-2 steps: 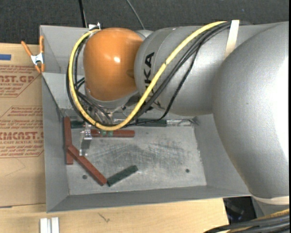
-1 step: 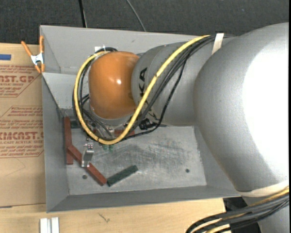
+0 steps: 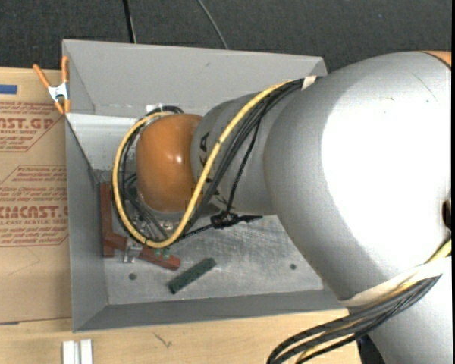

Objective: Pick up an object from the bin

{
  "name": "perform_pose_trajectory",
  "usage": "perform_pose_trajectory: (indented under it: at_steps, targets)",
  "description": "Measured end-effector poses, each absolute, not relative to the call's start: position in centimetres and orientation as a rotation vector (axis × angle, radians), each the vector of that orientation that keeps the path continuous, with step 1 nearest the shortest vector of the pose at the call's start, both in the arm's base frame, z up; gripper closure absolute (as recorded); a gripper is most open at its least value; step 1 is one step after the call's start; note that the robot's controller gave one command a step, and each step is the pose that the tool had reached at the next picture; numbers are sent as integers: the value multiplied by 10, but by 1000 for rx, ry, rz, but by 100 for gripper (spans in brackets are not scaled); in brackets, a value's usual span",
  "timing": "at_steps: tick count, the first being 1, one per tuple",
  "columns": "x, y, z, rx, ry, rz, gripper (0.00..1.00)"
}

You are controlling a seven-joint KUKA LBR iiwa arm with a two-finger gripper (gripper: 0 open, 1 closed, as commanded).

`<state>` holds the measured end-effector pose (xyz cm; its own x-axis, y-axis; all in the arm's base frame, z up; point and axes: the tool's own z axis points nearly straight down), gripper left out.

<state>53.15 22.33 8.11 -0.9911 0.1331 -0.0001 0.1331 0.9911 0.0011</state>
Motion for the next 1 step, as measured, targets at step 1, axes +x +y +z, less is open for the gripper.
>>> perform_pose_trajectory:
  at_steps: [1]
  targets:
    - [531, 223, 81, 209, 3134, 2, 100]
